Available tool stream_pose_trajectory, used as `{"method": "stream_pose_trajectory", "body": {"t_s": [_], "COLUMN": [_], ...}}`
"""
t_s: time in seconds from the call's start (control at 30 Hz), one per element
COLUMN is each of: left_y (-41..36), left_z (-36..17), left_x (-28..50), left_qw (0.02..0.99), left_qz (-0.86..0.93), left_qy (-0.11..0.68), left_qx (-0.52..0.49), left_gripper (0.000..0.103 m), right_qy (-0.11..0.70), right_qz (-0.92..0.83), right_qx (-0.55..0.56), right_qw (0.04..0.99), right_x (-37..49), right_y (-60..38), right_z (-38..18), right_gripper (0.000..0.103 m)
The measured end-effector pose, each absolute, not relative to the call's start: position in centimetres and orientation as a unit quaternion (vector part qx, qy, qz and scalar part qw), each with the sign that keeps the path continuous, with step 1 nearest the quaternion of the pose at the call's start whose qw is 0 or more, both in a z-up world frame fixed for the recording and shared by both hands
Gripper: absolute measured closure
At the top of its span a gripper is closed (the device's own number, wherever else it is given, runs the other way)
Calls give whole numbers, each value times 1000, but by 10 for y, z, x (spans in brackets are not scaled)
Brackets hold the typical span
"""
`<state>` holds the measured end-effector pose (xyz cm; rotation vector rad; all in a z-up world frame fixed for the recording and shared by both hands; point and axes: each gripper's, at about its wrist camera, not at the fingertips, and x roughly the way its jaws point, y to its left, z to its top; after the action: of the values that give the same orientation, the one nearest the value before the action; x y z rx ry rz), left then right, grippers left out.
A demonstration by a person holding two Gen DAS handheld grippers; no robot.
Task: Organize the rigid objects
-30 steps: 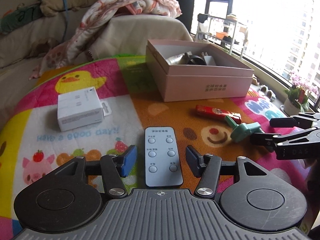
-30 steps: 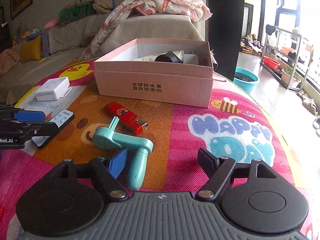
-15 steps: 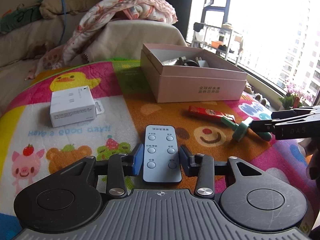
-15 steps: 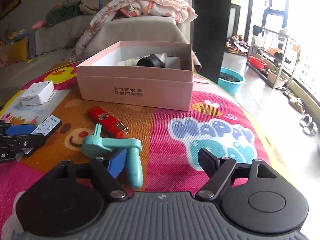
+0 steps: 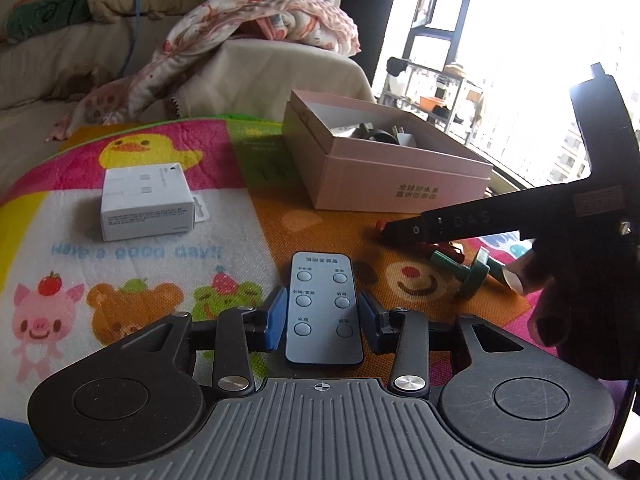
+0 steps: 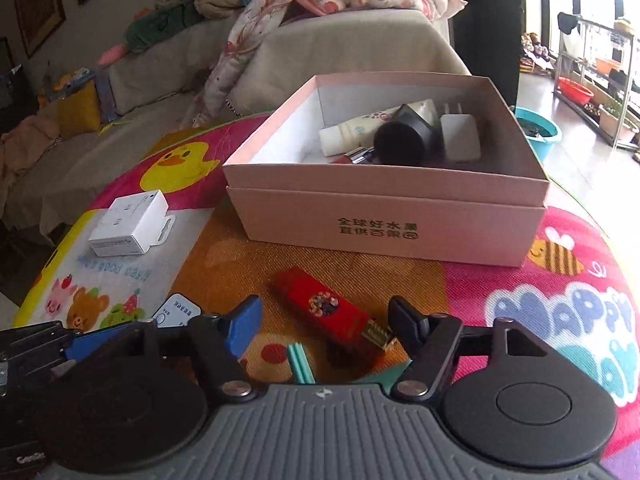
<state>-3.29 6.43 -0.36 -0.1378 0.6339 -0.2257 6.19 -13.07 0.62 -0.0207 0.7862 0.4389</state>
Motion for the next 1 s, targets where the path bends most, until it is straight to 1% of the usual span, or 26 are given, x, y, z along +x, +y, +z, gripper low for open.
{"method": "stream_pose_trajectory", "body": {"t_s": [0.03,0.07,0.1,0.13,0.2,0.3,0.33,0.37,0.43,0.5,0.7,0.9,0.93,1.0], "left_y": [65,66,67,67,68,70,70,71,71,71,69,68,69,69], "left_z": [-4,-4,-4,-4,-5,-5,-5,-5,-5,-5,-4,-4,-4,-4], "left_x": [-33,-33,-33,-33,-32,-32,-32,-32,-32,-32,-32,-32,-32,-32], "left_qw": [941,941,941,940,940,939,939,939,939,939,939,939,939,939], "left_qz": [-112,-112,-113,-114,-115,-117,-117,-118,-118,-118,-116,-115,-115,-115], "left_qy": [311,310,310,310,310,310,310,310,310,310,311,311,311,311], "left_qx": [-71,-73,-77,-79,-83,-90,-92,-93,-94,-93,-88,-87,-87,-87], "left_gripper": [59,59,59,59,59,59,59,59,59,59,59,59,59,59], "right_qy": [378,377,379,380,378,369,364,356,341,333,297,347,347,337], "right_qz": [216,228,243,261,292,327,329,324,307,290,188,210,211,217], "right_qx": [-27,-41,-51,-62,-85,-127,-141,-153,-177,-189,-225,-61,-48,-70], "right_qw": [900,897,891,885,875,861,860,863,871,877,909,912,913,913], "right_x": [64,64,62,58,47,21,12,4,-11,-20,-19,-11,-13,-18], "right_y": [-127,-124,-122,-121,-120,-125,-129,-134,-143,-153,-166,-177,-175,-166], "right_z": [7,9,10,11,12,12,12,12,13,12,11,24,22,20], "right_gripper": [55,60,70,77,80,80,79,76,57,49,49,49,49,49]}}
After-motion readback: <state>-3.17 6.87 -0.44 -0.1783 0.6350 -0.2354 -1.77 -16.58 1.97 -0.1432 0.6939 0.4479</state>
